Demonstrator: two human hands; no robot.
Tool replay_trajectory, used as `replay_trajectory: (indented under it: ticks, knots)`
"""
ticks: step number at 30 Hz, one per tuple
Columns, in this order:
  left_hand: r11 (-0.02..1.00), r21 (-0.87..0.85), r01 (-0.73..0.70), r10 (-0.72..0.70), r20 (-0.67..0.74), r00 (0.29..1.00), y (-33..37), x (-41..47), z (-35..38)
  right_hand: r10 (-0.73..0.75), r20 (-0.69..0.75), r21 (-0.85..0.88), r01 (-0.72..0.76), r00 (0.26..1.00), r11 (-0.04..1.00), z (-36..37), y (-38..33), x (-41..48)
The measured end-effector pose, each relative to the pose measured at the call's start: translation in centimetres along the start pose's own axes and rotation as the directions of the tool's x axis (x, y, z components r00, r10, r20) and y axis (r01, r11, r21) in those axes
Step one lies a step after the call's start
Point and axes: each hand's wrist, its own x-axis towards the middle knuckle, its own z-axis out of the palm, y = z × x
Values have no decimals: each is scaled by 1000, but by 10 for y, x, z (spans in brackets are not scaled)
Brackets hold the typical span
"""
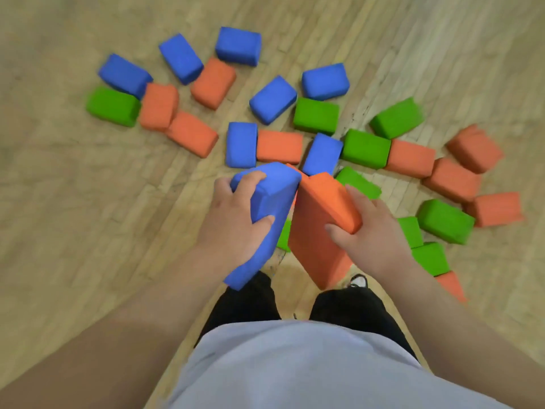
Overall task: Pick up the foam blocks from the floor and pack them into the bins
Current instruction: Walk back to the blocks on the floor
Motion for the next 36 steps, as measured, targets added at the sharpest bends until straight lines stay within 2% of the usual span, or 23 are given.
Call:
replay_trajectory:
  ticks: [4, 8, 12, 15, 20, 25, 30, 36]
  knots:
    - [1000, -23, 10, -13, -157, 988, 1, -18, -60, -123, 25, -6, 123, 992, 992, -24, -56, 0]
    - [993, -88, 84, -106, -283, 953, 4, -47, -69, -296, 66, -31, 298, 953, 954, -44, -83, 14]
    - [963, -210, 172, -246, -409, 879, 8, -88, -41, -468, 201, -77, 490, 861, 869, -51, -81, 25]
    - [896, -351, 271, -417, -461, 783, 16, -131, -7, -578, 334, -71, 632, 744, 772, -52, -74, 27]
    - [746, -551, 374, -649, -476, 593, 44, -205, 58, -620, 558, -56, 770, 552, 636, -44, -70, 16]
    - [552, -731, 401, -832, -447, 328, 69, -281, 105, -641, 698, -3, 897, 318, 442, -21, -89, -30]
    - [407, -851, 332, -911, -404, 81, 93, -369, 158, -631, 771, 82, 971, 82, 226, 13, -108, -109]
    - [241, -950, 198, -922, -288, -260, 138, -490, 252, -499, 843, 249, 968, -202, 30, 64, -77, -258]
